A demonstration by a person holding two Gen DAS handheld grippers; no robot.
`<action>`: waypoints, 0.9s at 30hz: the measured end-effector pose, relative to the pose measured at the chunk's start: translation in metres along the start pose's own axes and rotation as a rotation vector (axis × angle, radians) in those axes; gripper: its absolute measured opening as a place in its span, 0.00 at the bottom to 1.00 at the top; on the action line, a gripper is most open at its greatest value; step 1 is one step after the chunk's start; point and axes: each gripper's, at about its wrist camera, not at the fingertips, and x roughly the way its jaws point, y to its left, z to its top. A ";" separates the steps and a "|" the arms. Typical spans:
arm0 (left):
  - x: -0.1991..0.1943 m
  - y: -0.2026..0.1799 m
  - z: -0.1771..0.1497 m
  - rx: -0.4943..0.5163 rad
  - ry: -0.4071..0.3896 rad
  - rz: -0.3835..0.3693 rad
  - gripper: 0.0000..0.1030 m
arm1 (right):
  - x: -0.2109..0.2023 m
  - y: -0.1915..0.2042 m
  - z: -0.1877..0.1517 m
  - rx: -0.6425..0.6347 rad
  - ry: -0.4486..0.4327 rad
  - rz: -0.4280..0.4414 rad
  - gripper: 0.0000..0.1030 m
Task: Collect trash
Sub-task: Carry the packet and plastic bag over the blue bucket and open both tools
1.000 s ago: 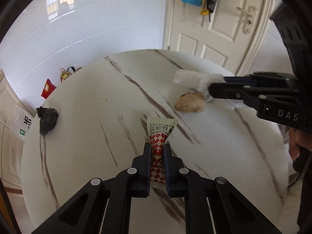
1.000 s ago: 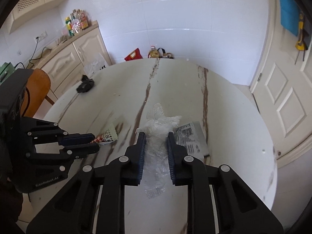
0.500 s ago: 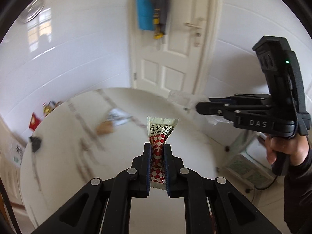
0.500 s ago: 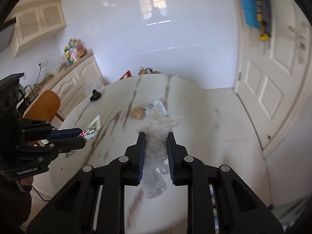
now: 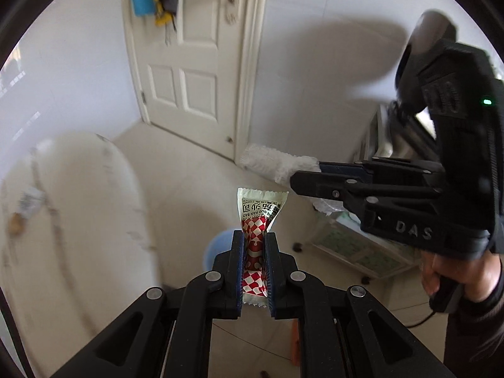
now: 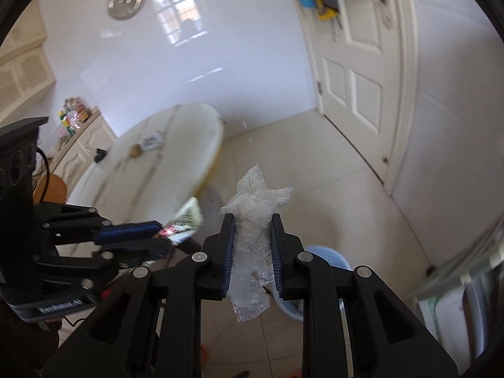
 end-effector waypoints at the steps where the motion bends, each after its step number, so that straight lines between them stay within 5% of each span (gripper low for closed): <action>1: 0.013 0.001 0.001 0.002 0.019 -0.002 0.08 | 0.006 -0.008 -0.003 0.015 0.009 -0.001 0.20; 7: 0.090 0.011 0.012 -0.020 0.123 -0.017 0.13 | 0.048 -0.066 -0.020 0.109 0.075 -0.010 0.20; 13: 0.127 0.017 0.025 -0.046 0.150 0.015 0.24 | 0.088 -0.099 -0.028 0.162 0.137 -0.007 0.21; 15: 0.127 0.016 0.028 -0.057 0.146 0.027 0.45 | 0.100 -0.107 -0.031 0.180 0.146 -0.001 0.21; 17: 0.128 0.006 0.035 -0.051 0.134 0.038 0.54 | 0.109 -0.114 -0.034 0.197 0.159 0.000 0.22; 22: 0.123 0.001 0.037 -0.055 0.118 0.038 0.55 | 0.121 -0.118 -0.037 0.223 0.173 0.007 0.25; 27: 0.087 0.004 0.032 -0.055 0.075 0.019 0.60 | 0.118 -0.112 -0.037 0.224 0.171 -0.009 0.45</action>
